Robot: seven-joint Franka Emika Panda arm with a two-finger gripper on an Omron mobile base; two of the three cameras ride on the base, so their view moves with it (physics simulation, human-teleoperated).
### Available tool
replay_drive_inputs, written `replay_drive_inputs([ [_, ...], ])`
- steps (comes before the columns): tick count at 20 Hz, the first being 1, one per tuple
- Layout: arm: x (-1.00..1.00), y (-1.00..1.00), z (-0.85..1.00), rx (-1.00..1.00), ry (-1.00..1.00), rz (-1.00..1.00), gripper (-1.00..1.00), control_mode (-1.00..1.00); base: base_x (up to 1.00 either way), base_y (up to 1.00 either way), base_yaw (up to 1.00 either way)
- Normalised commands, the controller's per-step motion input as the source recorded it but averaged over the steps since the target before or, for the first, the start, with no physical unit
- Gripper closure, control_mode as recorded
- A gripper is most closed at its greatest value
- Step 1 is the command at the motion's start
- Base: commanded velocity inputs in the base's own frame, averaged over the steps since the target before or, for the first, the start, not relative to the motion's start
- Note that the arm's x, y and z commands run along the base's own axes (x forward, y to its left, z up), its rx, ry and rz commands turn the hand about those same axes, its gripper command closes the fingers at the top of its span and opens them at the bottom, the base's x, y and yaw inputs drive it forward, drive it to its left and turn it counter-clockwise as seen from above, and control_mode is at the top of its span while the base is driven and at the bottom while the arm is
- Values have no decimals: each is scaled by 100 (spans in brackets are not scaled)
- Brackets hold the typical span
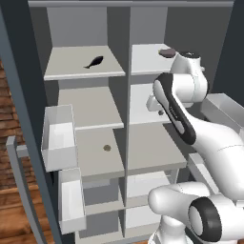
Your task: Pick up the frozen fish from the freezer, place it on any shelf in the fridge, and close the fridge and freezer doors when done.
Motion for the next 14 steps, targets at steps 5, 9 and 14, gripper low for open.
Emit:
replay_drive_inputs([
  [5,-33,0,0,0,-3,0,-100,-100,0,0,0],
  [9,-62,0,0,0,-9,0,-100,-100,0,0,0],
  [14,-42,3,0,0,-20,0,-100,-100,0,0,0],
])
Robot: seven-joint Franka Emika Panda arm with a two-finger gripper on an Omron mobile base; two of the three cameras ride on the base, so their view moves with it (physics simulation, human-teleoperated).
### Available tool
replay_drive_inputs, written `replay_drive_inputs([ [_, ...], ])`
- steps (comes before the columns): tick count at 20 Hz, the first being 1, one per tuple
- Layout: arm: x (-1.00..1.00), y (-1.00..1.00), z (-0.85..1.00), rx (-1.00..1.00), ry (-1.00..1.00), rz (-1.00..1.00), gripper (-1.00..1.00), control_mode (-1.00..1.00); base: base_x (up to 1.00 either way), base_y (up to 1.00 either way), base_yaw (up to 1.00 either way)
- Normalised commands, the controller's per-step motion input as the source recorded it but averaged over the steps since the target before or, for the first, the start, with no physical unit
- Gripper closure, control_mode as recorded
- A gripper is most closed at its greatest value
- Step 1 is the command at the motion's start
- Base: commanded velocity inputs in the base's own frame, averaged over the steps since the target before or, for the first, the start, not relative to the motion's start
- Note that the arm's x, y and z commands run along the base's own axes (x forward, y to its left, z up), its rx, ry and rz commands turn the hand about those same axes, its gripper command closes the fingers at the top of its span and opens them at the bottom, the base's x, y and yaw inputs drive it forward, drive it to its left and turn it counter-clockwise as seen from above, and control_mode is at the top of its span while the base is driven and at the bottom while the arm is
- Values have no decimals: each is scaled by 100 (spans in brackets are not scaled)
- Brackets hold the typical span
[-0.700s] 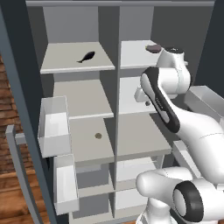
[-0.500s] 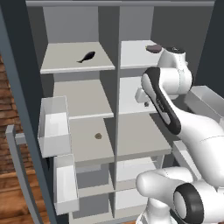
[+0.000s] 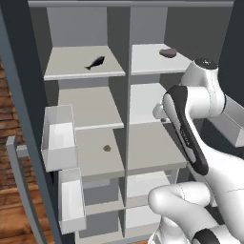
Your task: Pick up the frozen fish from the freezer, place it on any shelf in the fridge, and close the fridge and freezer doors when done.
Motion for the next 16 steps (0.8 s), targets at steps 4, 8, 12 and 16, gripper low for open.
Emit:
replay_drive_inputs([
  [4,-21,0,0,0,-6,0,-100,-100,0,0,0],
  [8,-7,0,0,0,-3,0,-100,-100,0,0,0],
  [12,-4,10,0,0,-8,0,-100,-100,0,0,0],
  [16,0,50,0,0,-8,-2,-100,-100,0,0,0],
])
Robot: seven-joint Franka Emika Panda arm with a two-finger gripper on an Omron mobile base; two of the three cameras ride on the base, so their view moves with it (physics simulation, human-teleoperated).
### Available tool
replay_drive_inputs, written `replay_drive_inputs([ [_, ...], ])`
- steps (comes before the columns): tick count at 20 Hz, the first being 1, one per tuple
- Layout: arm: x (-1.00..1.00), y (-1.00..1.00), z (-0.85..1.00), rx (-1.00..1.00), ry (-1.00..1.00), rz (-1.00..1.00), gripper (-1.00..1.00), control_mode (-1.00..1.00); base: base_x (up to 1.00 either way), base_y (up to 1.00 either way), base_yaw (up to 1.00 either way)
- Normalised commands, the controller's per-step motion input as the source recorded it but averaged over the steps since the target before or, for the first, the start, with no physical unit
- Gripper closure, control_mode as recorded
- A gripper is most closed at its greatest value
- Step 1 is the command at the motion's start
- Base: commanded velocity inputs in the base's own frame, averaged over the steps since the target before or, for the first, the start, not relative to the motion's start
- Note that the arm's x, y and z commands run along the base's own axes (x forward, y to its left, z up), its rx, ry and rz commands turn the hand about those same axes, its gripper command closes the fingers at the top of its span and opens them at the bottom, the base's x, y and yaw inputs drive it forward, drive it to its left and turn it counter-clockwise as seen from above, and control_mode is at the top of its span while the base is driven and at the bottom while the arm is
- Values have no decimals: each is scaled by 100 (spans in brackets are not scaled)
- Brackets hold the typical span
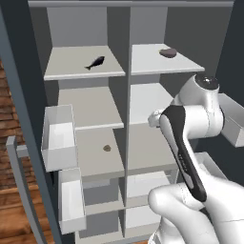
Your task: Pick up the frozen fish from the freezer, place it on any shelf in the fridge, and close the fridge and freezer doors when done.
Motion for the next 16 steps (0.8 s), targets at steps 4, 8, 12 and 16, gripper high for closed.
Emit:
replay_drive_inputs([
  [4,3,60,0,0,0,-3,-100,-100,0,0,0],
  [8,6,39,0,0,0,-1,-100,-100,0,0,0],
  [12,-15,-52,0,1,-3,0,-100,-100,0,0,0],
  [16,-29,-89,0,0,0,0,-100,-100,0,0,0],
])
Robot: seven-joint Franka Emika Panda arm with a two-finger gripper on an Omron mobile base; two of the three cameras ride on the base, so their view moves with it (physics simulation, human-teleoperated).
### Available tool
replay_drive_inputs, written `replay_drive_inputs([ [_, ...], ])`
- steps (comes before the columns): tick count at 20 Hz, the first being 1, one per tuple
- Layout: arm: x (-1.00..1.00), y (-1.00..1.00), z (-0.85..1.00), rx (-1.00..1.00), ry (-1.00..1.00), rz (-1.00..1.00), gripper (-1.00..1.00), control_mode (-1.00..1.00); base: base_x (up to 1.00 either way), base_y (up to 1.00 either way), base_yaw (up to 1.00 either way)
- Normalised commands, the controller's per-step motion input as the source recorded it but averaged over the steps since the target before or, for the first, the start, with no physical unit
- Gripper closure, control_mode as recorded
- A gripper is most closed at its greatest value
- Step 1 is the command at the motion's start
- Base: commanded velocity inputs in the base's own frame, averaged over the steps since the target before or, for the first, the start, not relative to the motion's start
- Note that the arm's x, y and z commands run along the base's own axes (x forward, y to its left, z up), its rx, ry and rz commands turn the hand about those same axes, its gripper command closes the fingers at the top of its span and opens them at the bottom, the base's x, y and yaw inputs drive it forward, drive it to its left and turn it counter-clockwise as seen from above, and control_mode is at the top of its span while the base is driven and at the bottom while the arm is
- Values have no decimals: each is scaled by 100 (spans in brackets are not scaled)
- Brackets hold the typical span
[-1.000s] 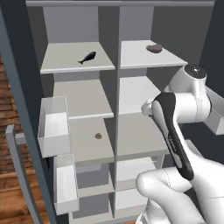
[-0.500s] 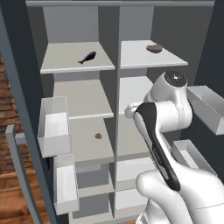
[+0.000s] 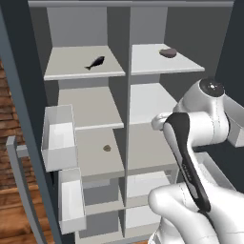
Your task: Pick up the frozen fish from the freezer, place it on any shelf in the fridge, and close the fridge and freezer doors when done.
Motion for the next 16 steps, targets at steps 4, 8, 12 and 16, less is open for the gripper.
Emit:
replay_drive_inputs([
  [4,-14,-30,0,0,0,-3,-100,-100,0,0,0],
  [8,0,-3,0,0,0,-2,-100,-100,0,0,0],
  [12,0,0,0,0,0,0,-100,-100,0,0,0],
  [16,0,0,0,0,0,0,-100,-100,0,0,0],
])
